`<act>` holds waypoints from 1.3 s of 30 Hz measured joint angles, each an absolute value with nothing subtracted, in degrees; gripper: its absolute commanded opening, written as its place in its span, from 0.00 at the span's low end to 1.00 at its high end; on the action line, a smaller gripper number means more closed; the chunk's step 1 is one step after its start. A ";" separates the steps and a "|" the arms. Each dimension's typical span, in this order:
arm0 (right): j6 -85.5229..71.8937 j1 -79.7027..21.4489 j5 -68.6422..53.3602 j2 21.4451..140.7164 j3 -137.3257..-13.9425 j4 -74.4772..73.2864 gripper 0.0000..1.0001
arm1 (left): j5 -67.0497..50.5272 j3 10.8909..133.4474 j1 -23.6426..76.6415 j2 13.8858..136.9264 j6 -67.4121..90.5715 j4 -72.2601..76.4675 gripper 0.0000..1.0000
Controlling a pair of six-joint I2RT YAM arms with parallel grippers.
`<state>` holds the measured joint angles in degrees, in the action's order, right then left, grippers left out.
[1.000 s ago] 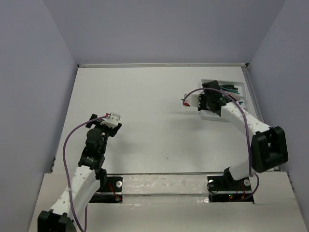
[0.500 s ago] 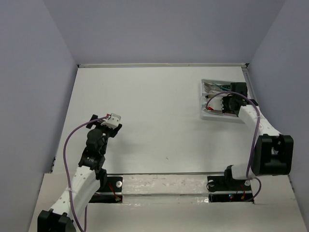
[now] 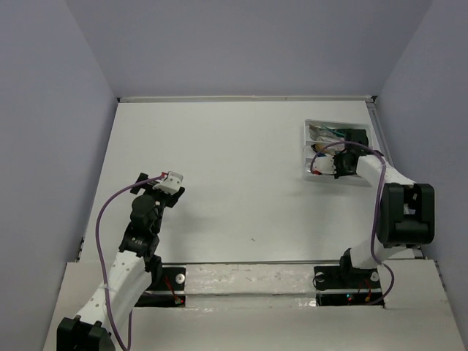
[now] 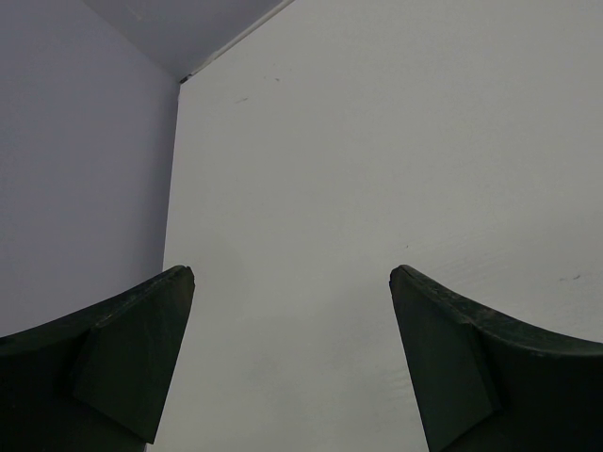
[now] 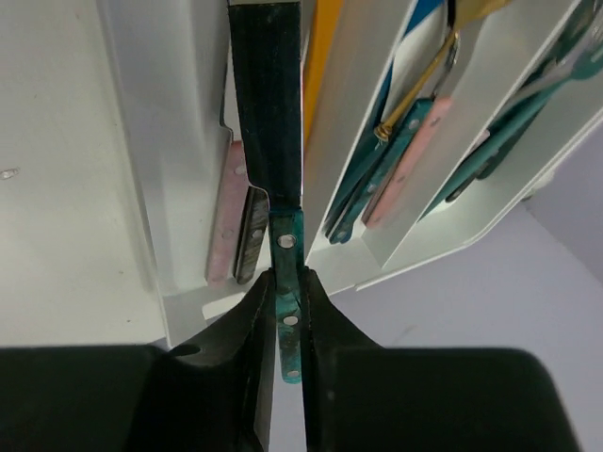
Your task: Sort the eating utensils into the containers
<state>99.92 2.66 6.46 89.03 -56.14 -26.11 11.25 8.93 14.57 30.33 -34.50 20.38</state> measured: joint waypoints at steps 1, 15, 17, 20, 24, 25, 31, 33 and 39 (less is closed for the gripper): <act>100.01 2.66 6.46 89.67 -56.14 -26.09 0.51 | 11.25 8.93 14.57 30.35 -34.50 20.38 0.99; 90.15 2.68 -1.21 83.24 -60.14 -18.46 1.00 | 11.25 8.93 14.63 30.63 -34.50 20.40 0.99; 83.42 2.68 -5.02 78.83 -62.89 -14.48 1.00 | 11.25 8.93 14.66 30.63 -34.50 20.40 0.99; 70.35 2.68 -10.46 70.24 -64.03 -6.22 1.00 | 11.29 8.93 14.68 30.68 -34.50 20.43 0.99; 45.19 2.68 -17.52 56.95 -61.54 6.15 1.00 | 11.68 8.93 14.68 30.57 -34.50 20.43 0.99; 38.39 2.68 -20.49 52.97 -60.05 8.84 1.00 | 11.86 8.93 14.68 30.37 -34.50 20.43 0.99; 13.23 2.61 -32.47 35.27 -48.86 14.66 1.00 | 12.51 8.88 14.68 28.62 -34.50 20.69 0.99; 4.27 2.66 -32.34 27.22 -43.99 14.17 1.00 | 12.95 8.60 14.68 28.08 -34.48 21.04 0.99; -6.79 2.66 -25.36 7.35 -35.46 4.99 1.00 | 14.90 6.24 14.68 25.39 -34.50 21.34 0.99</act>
